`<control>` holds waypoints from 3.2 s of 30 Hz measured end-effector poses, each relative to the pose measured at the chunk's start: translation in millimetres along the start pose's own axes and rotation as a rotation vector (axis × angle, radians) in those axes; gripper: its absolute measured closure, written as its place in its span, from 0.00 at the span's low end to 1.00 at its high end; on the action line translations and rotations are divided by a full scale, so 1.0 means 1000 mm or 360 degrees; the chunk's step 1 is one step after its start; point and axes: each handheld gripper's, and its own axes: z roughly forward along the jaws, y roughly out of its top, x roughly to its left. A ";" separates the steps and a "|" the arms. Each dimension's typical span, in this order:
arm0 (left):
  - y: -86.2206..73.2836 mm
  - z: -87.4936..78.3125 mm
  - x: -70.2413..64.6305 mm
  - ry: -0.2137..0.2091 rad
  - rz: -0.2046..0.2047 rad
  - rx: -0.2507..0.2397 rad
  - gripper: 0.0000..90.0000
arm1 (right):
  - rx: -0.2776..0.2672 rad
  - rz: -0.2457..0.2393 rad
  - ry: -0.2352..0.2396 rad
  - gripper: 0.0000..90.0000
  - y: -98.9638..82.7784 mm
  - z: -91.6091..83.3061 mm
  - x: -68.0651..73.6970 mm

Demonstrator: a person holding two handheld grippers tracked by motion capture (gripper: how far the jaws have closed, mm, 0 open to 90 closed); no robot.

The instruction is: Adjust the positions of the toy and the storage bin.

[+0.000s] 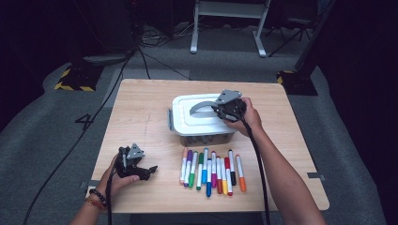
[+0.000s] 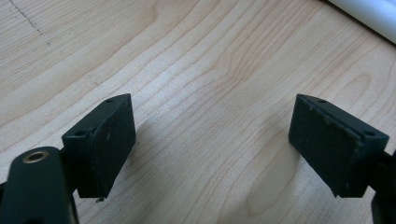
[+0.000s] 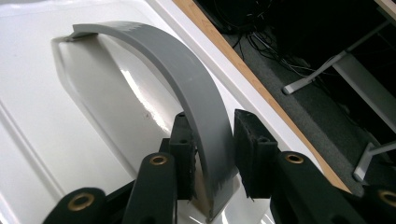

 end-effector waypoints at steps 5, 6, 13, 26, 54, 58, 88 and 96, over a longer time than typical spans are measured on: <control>0.000 0.000 0.000 0.0000 -0.0003 0.0000 0.17 | -0.0005 -0.0019 0.0006 0.79 -0.003 -0.005 0.002; 0.000 0.000 0.000 0.0001 -0.0004 0.0000 0.17 | -0.0010 -0.0009 0.0009 0.79 -0.004 -0.006 0.003; 0.000 0.000 -0.001 0.0004 -0.0008 0.0002 0.17 | -0.0026 -0.0021 0.0011 0.80 -0.007 -0.011 0.005; 0.003 0.003 -0.009 -0.0014 0.0015 0.0000 0.17 | -0.0032 -0.0014 0.0013 0.80 -0.009 -0.012 0.005; 0.005 0.005 -0.016 -0.0054 0.0045 0.0003 0.17 | -0.0097 0.0016 -0.0183 0.88 -0.012 -0.032 -0.013; 0.005 0.005 -0.016 -0.0054 0.0045 0.0003 0.17 | -0.0111 0.0025 -0.0205 0.89 -0.012 -0.039 -0.018; 0.006 0.005 -0.015 -0.0058 0.0063 0.0004 0.17 | -0.0030 0.0189 -0.0484 0.89 -0.116 -0.146 -0.060; 0.006 0.005 -0.015 -0.0058 0.0063 0.0004 0.17 | 0.0006 0.0208 -0.0524 0.89 -0.145 -0.164 -0.052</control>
